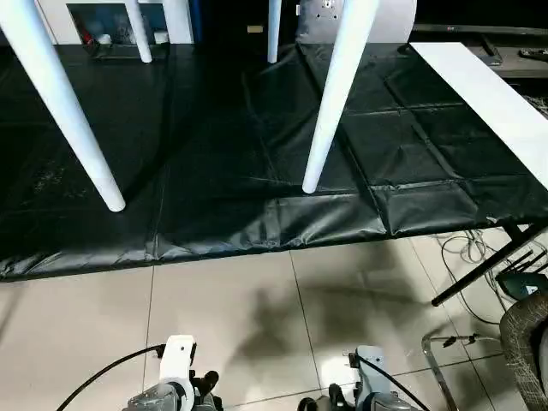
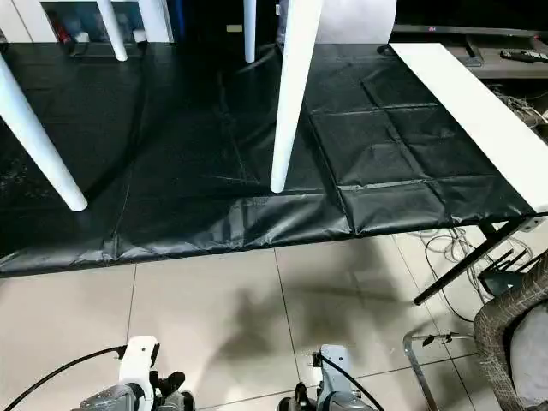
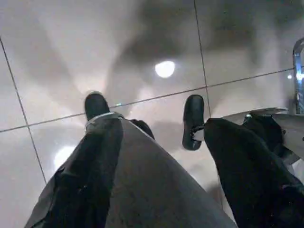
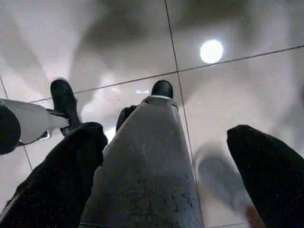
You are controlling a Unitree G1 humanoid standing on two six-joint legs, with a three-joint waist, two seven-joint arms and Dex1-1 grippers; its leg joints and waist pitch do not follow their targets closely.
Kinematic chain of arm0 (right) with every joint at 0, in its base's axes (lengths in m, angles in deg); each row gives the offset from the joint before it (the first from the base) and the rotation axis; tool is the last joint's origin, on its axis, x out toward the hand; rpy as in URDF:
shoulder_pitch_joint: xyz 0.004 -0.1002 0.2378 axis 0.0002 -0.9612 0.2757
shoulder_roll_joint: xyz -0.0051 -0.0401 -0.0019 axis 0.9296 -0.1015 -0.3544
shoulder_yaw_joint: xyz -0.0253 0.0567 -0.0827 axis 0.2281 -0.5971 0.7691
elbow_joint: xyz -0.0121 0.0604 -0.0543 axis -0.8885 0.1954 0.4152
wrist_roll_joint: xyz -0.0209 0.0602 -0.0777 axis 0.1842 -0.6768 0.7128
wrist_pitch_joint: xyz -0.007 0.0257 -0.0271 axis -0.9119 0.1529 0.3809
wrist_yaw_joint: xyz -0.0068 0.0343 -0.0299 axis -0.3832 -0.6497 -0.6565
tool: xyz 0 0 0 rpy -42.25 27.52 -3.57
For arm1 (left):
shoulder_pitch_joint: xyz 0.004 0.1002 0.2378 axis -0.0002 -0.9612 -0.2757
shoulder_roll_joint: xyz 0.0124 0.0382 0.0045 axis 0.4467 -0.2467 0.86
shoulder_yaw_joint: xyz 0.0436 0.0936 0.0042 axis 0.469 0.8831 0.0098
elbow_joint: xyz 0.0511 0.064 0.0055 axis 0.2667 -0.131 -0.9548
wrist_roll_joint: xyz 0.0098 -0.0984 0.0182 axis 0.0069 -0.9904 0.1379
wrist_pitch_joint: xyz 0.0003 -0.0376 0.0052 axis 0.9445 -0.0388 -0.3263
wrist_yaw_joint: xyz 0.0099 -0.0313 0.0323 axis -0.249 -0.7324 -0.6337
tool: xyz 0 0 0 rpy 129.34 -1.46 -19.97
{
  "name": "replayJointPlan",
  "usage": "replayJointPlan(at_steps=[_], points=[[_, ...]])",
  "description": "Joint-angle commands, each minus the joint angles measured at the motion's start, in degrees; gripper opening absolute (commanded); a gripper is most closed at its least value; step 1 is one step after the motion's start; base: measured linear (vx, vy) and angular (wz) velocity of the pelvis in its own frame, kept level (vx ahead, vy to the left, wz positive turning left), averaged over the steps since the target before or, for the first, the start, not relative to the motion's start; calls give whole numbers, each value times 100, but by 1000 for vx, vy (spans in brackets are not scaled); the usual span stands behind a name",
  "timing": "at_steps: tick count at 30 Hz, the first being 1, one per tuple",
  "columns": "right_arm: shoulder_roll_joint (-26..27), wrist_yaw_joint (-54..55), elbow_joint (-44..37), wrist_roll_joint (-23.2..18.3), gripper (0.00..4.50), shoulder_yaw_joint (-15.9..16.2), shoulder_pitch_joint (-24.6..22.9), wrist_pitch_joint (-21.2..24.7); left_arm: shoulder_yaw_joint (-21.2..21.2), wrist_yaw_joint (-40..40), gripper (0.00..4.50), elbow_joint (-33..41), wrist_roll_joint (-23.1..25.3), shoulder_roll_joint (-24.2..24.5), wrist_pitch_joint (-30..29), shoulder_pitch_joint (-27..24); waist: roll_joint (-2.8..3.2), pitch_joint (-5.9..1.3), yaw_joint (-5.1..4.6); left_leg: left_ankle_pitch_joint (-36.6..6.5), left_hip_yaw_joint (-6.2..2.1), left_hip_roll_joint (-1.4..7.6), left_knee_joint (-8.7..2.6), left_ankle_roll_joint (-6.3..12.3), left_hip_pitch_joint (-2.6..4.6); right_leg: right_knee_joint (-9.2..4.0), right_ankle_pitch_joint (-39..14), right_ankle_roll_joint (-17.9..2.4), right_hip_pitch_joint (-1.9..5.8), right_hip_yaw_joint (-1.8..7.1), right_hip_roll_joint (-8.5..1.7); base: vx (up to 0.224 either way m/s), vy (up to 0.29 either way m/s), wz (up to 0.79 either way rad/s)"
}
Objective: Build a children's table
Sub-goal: Flip table
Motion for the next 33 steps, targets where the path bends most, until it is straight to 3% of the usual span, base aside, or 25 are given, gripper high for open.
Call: replayJointPlan(at_steps=[1, 7, 15, 21, 26, 33], points=[[-11, 40, 116, 35, 450, -40, -104, 52, 18, 3, 318, -78, 4, -25, -20, -17, 37, -164, -6, -1155, -96, 408, -479, 386, 21, -450, -444, -1361, 170, 331, -466, 0, 0, 0], [-11, 40, 116, 35, 450, -40, -104, 52, 18, 3, 318, -78, 4, -25, -20, -17, 37, -161, -7, -1012, -76, 414, -465, 535, 33, -433, -189, -1471, 171, 322, -461, 0, 0, 0], [-11, 40, 116, 35, 450, -40, -104, 52, 18, 3, 318, -78, 4, -25, -20, -17, 41, -144, -13, -1258, -87, 423, -498, 384, 35, -472, -584, -1392, 157, 335, -466, 0, 0, 0], [-11, 40, 116, 35, 450, -40, -104, 52, 18, 3, 318, -78, 4, -25, -20, -17, 36, -165, -15, -912, -70, 413, -467, 526, 32, -425, -42, -1478, 182, 324, -460, 0, 0, 0], [-11, 40, 116, 35, 450, -40, -104, 52, 18, 3, 318, -78, 4, -25, -20, -17, 35, -160, -17, -862, -65, 418, -465, 613, 35, -422, 30, -1536, 185, 316, -461, 0, 0, 0], [-11, 40, 116, 35, 450, -40, -104, 52, 18, 3, 318, -78, 4, -25, -20, -17, 37, -150, -19, -1014, -71, 426, -482, 499, 40, -443, -222, -1495, 176, 328, -462, 0, 0, 0]])
